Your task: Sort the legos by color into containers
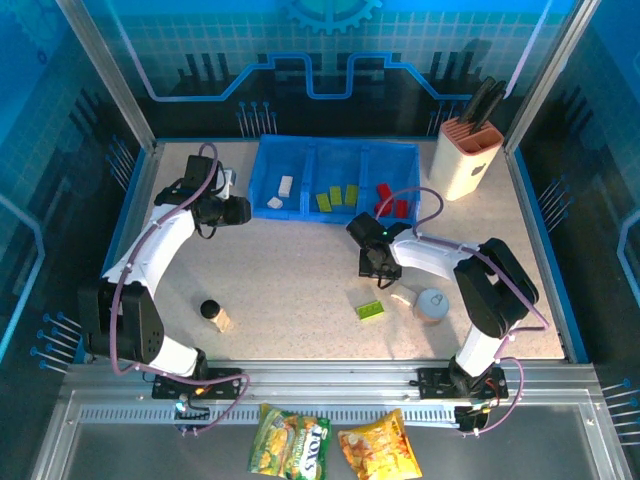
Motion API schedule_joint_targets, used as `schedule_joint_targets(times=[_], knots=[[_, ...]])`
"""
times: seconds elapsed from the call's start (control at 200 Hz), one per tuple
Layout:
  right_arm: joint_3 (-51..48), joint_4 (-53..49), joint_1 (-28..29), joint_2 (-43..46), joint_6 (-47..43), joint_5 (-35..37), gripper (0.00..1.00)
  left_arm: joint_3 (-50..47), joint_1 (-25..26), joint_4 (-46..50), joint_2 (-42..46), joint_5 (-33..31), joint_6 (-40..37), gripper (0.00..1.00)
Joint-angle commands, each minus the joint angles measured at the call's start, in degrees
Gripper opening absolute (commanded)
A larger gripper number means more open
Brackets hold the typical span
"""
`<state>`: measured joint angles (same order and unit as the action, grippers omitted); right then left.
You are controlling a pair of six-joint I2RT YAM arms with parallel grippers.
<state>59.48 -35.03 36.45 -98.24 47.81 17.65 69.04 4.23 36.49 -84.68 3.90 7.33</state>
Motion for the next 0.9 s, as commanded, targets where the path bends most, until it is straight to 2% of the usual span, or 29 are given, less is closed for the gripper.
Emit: schedule_joint_targets(times=[0.0,0.295,0.895], knots=[[-0.8,-0.8,-0.8,1.5,0.6,1.1,0.51,-0.8,-0.6,-1.0,1.4,0.7,-0.7,0.47],[-1.1,-1.4,-1.2,3.9,0.0,1.9,0.51,-0.9,-0.7,-1.0,1.5,0.8,-0.6,0.47],[-3.3,2.5,-2.8,-1.1,-2.4,-2.2,0.46,-0.9,-0.7,-0.9,1.3,1.1,-0.7,0.46]])
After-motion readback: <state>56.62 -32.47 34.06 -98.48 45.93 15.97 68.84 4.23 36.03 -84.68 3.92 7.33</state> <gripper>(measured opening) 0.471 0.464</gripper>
